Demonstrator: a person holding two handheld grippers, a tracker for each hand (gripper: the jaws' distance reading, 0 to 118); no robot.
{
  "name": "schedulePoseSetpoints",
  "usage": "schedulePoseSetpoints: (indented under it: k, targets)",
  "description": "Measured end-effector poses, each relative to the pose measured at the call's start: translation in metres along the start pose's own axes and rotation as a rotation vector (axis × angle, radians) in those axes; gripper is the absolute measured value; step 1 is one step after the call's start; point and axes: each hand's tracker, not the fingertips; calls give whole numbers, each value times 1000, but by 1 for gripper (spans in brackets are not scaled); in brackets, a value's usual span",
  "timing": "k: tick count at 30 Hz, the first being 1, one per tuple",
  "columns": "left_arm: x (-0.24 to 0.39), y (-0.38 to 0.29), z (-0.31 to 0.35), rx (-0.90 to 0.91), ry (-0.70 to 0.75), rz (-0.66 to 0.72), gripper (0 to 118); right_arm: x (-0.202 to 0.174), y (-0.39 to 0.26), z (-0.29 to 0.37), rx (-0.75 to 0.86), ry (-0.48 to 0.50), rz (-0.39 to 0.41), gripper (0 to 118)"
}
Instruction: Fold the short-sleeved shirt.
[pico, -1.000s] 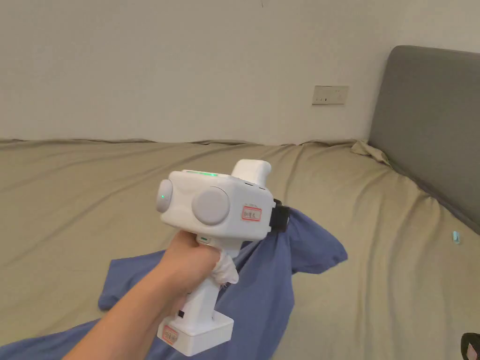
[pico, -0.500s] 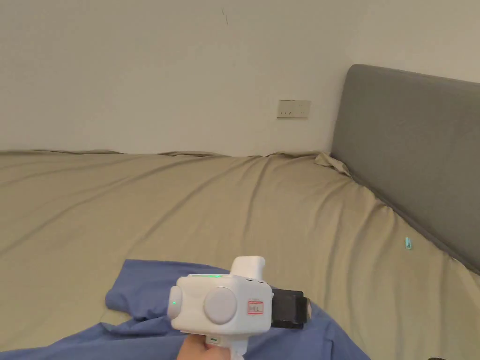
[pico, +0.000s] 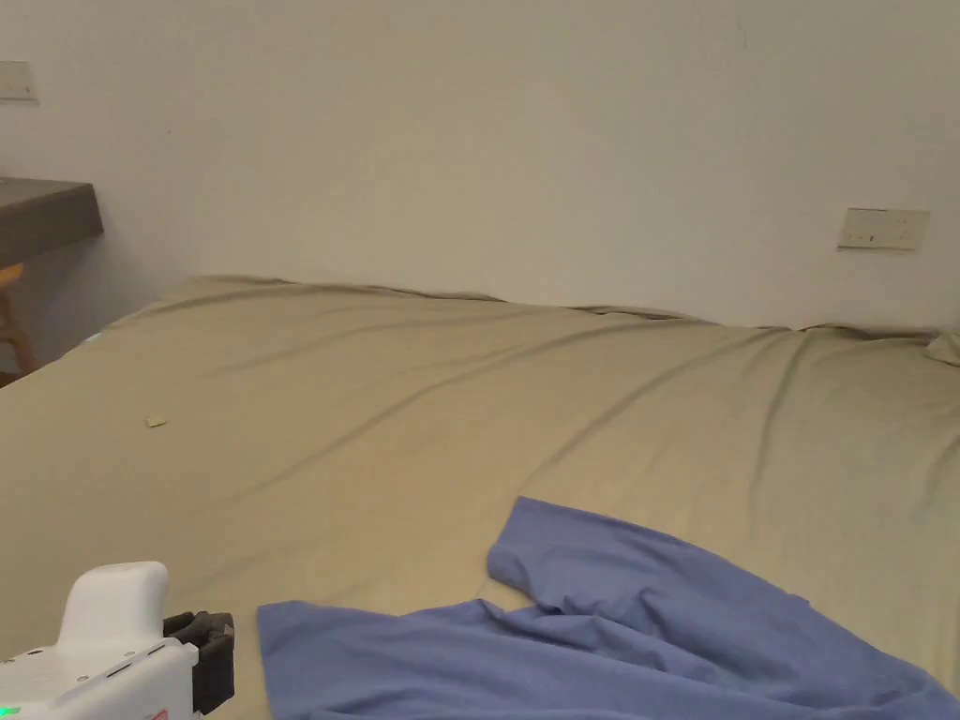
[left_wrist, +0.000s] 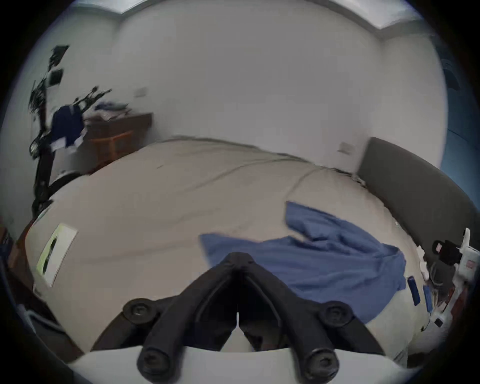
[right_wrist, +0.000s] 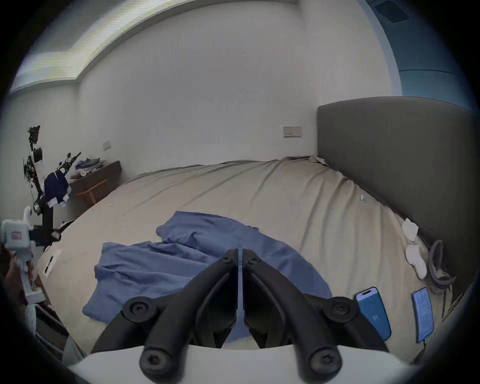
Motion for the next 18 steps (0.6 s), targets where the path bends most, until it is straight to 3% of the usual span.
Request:
schedulePoseSetpoints:
  k: [5, 6, 7, 8, 9, 11, 18]
  targets:
    - [-30, 16, -63, -149, 49, 5, 4, -1, 5, -21, -26, 19, 45, 5]
    - [-31, 21, -79, -178, 50, 9, 32, -2, 6, -22, -25, 13, 64, 5]
    - [-33, 29, -97, -212, 51, 15, 78, 1, 5, -26, -27, 7, 81, 5]
    - [-36, 36, -119, -256, 29, 39, 113, 3, 6, -28, -33, 3, 91, 5]
    - [-37, 41, -138, -328, 20, 41, 118, 5, 5, -29, -39, -4, 94, 5]
    - [-31, 53, -170, -359, -39, 66, 118, 0, 6, -28, -54, -19, 94, 5]
    - [13, 53, -248, -486, -31, 32, 118, 12, -2, -29, -117, -100, 85, 5]
